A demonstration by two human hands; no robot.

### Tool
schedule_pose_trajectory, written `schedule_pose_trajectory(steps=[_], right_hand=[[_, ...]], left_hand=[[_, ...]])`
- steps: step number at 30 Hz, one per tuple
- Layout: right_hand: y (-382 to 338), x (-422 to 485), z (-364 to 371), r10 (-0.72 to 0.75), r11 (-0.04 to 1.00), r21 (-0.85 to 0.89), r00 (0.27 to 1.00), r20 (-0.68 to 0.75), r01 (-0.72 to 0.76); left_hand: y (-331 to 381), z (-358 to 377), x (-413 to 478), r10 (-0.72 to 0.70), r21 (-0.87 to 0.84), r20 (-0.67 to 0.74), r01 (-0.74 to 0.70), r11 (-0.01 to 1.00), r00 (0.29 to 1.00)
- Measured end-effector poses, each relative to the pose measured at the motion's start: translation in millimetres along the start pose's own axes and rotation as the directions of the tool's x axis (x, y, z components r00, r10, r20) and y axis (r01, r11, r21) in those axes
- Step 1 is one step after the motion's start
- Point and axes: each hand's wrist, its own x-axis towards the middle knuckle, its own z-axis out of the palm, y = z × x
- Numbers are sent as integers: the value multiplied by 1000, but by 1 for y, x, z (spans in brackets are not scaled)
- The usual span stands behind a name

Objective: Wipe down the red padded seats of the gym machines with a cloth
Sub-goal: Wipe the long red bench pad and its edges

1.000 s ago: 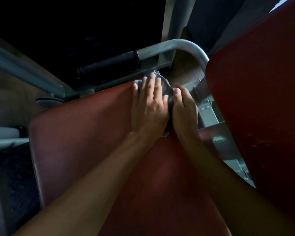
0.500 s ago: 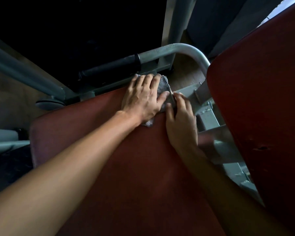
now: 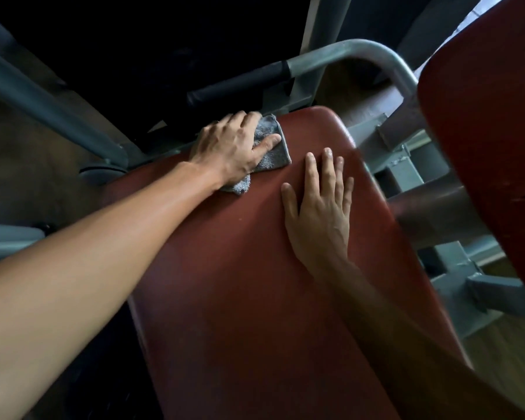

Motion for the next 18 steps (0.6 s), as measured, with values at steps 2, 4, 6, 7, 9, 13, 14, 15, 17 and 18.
schedule_pose_trajectory(steps=[2,4,6,7,9,13,14,15,17,18], right_hand=[[-13,-9,8,-4,1000,-11,1000,-5,4],[-28,-17,16,-16,1000,-17,1000,0,16],[-42,-26,23,-27,1000,-12,1000,5,27],[-49,-29,27,-34,999,-11,999,3,34],[-63,-37,33,-49,999,-13,999,2,49],[-88,-50,44,-86,996,-5,996,30,86],[-94,-54,46,-100,995,-5,994,32,100],[-100,-59,49,-114,993,-4,993,33,114],[-113,-73,54,-144,990,-4,989,29,144],[-119,-81,56,-162,987,-7,986,26,162]], left_hand=[[-14,-4,-12,-15,-5,4,15,1000,1000],[-28,-8,-24,-33,-10,2,33,999,999],[-43,-10,-37,-46,-1,-5,46,999,999],[-50,-10,-43,-53,5,-11,53,999,999],[-63,-11,-54,-65,10,-24,66,998,998],[-89,-15,-77,-94,-13,-47,93,996,994],[-95,-17,-83,-102,-24,-52,101,995,993],[-100,-17,-90,-117,-38,-57,115,993,992],[-112,-18,-102,-154,-81,-74,148,986,985],[-118,-17,-109,-177,-109,-88,167,980,980]])
